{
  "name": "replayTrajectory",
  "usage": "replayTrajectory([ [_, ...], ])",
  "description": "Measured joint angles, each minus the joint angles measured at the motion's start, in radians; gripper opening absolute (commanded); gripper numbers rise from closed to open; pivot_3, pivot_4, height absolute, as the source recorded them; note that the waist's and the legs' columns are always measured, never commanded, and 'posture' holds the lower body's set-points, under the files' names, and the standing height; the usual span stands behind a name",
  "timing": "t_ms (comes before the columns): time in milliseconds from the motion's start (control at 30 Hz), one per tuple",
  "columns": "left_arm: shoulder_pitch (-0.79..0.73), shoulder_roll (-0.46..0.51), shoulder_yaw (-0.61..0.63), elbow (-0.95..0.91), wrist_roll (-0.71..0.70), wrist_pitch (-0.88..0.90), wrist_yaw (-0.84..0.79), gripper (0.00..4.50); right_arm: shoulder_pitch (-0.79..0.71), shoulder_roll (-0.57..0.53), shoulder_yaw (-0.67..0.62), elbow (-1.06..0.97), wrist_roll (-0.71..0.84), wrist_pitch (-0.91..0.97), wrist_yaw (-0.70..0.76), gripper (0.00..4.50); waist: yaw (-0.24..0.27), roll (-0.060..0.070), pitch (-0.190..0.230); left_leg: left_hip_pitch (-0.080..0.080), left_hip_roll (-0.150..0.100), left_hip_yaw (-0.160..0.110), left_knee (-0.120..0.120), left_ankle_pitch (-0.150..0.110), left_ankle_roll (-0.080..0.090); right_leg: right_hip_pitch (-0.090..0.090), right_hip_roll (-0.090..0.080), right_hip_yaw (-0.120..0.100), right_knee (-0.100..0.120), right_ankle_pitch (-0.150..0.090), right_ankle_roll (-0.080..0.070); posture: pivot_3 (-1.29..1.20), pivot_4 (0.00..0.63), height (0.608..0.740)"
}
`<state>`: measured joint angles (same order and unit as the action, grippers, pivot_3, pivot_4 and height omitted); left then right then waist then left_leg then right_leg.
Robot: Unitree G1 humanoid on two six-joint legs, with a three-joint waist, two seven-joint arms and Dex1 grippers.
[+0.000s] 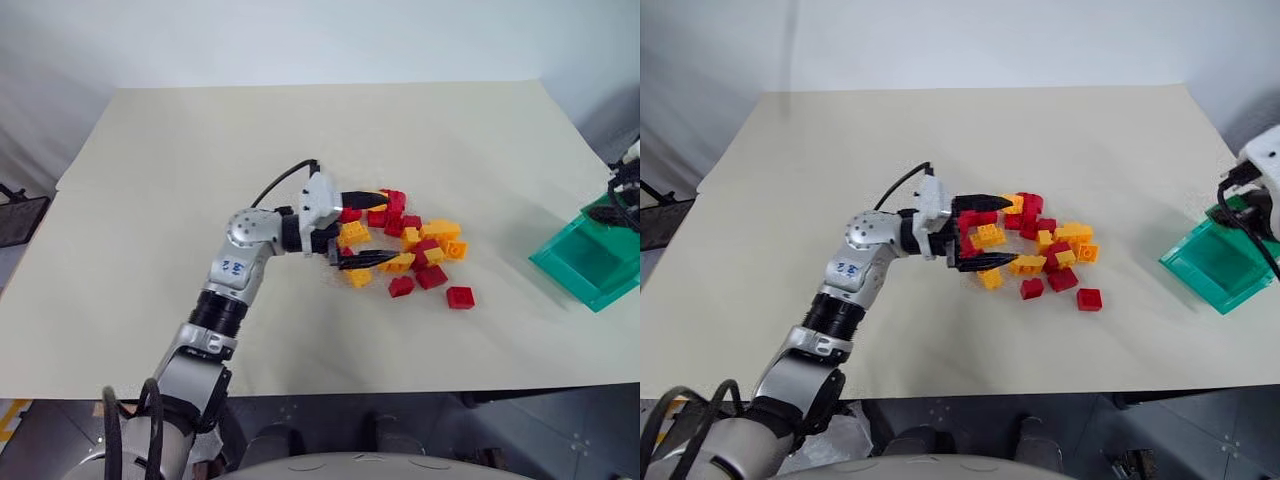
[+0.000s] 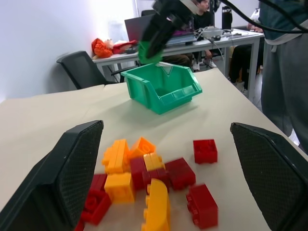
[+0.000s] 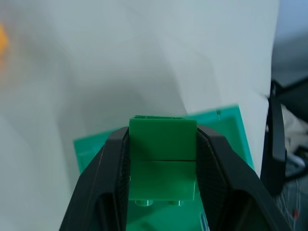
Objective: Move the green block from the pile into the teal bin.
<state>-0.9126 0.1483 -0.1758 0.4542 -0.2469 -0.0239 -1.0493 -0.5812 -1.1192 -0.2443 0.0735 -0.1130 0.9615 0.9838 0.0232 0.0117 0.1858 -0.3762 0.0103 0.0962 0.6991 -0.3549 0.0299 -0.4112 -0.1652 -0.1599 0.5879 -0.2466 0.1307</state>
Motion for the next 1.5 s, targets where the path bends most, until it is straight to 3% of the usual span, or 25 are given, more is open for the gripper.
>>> replayTrajectory([
  [333,-0.193,-0.181,-0.011,0.236,0.07,-0.012,0.111,4.5,-0.004,0.082,-0.003,0.236,0.054,-0.092,-0.22,1.48,0.0,0.0,0.0,0.0,0.0,0.0,-0.002,0.0,0.0,0.0,0.0,-0.001,-0.002,0.0,0.0,0.0,0.15,0.74],
  [633,-0.22,-0.19,-0.01,0.313,0.094,-0.065,0.063,4.5,-0.006,0.097,0.016,0.339,0.076,-0.185,-0.279,4.4,-0.001,0.001,0.0,-0.001,0.0,0.0,-0.001,0.0,0.0,0.0,0.0,0.0,-0.002,0.0,0.0,0.0,0.15,0.74],
  [867,-0.214,-0.159,-0.01,0.302,0.099,-0.08,-0.012,4.5,-0.01,0.05,0.019,0.248,0.133,-0.188,-0.21,4.46,-0.001,0.001,0.0,-0.001,0.0,0.0,-0.001,0.0,0.0,-0.001,0.0,0.0,-0.002,0.0,0.001,0.0,0.15,0.74],
  [1000,-0.126,-0.085,0.006,0.178,0.075,-0.03,-0.046,4.5,-0.02,0.024,-0.01,0.099,0.237,-0.185,-0.112,4.46,-0.011,0.001,0.0,0.0,0.001,-0.001,-0.001,0.0,0.0,-0.001,0.001,0.0,-0.001,0.001,0.0,0.0,0.15,0.74],
  [1200,0.088,0.099,0.075,-0.126,-0.032,0.164,-0.082,4.5,0.013,0.032,-0.009,-0.041,0.382,-0.224,0.038,4.46,-0.013,0.001,0.0,0.0,0.001,-0.003,0.0,0.0,0.0,0.0,0.001,0.001,0.0,0.001,0.0,0.0,0.15,0.74],
  [1367,0.302,0.271,0.2,-0.338,-0.136,0.249,-0.1,4.5,0.122,0.163,-0.004,-0.064,0.476,-0.444,0.169,4.46,-0.012,-0.001,0.001,0.002,0.002,-0.003,0.0,0.0,0.0,0.002,0.001,0.001,0.0,0.001,0.001,0.0,0.15,0.74],
  [1500,0.54,0.411,0.304,-0.489,-0.196,0.321,-0.092,4.5,0.197,0.19,0.005,0.012,0.494,-0.639,0.28,4.46,-0.006,-0.001,0.001,0.004,0.002,-0.003,0.0,-0.001,0.001,0.002,0.001,0.002,-0.001,0.001,0.001,0.0,0.15,0.74],
])
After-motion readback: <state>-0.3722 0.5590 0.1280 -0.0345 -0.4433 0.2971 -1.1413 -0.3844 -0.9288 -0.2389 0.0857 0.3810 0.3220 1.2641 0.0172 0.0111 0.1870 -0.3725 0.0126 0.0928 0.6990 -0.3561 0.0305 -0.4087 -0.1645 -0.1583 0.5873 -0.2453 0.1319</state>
